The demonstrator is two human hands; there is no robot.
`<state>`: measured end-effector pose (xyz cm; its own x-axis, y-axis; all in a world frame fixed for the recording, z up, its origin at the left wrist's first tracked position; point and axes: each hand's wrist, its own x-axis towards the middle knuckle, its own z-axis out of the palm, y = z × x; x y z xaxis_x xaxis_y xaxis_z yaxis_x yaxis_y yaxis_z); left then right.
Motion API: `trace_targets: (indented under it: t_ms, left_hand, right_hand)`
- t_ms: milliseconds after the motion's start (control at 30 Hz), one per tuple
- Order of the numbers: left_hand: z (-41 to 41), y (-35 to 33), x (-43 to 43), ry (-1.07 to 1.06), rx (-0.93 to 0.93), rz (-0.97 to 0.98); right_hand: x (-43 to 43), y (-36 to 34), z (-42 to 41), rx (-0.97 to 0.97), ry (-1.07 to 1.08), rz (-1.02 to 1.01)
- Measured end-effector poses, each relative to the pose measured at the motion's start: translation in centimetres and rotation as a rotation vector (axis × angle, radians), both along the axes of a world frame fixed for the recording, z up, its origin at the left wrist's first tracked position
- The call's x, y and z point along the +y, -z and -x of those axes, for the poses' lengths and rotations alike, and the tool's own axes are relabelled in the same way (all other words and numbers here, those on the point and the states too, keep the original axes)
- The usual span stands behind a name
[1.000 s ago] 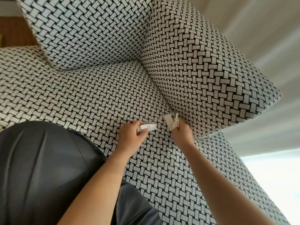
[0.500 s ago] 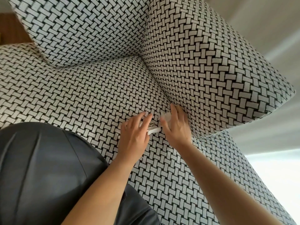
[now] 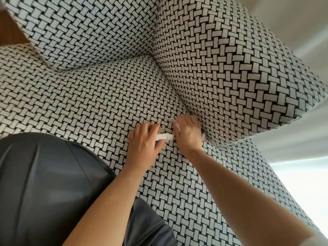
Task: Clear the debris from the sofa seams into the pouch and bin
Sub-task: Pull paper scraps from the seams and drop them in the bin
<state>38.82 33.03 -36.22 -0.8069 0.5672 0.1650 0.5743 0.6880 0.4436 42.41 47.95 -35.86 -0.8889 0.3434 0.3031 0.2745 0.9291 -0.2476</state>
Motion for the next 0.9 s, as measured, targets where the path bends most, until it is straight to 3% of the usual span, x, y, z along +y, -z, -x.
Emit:
trace_targets:
  t_ms: [167, 233, 433, 633, 767, 900]
  left_hand:
    - [0.6, -0.2, -1.0, 0.055, -0.077, -0.092]
    - [0.4, -0.4, -1.4, 0.043, -0.108, -0.116]
    - [0.1, -0.6, -1.8, -0.054, -0.205, -0.02]
    - [0.1, -0.9, -2.5, -0.117, -0.425, -0.099]
    - [0.1, -1.2, -2.9, -0.171, -0.672, -0.28]
    - [-0.2, -1.3, -3.1, -0.197, -0.706, -0.253]
  right_hand:
    - [0.1, -0.4, 0.4, -0.011, 0.001, 0.093]
    - [0.3, -0.4, 0.3, -0.116, 0.047, 0.08]
    - [0.1, -0.9, -1.9, -0.243, 0.065, 0.12]
    - [-1.3, -2.0, -1.8, -0.211, 0.211, 0.4]
    - [-3.0, -3.7, -1.8, -0.126, 0.159, 0.552]
    - [-4.9, -4.2, -3.2, -0.077, 0.043, 0.741]
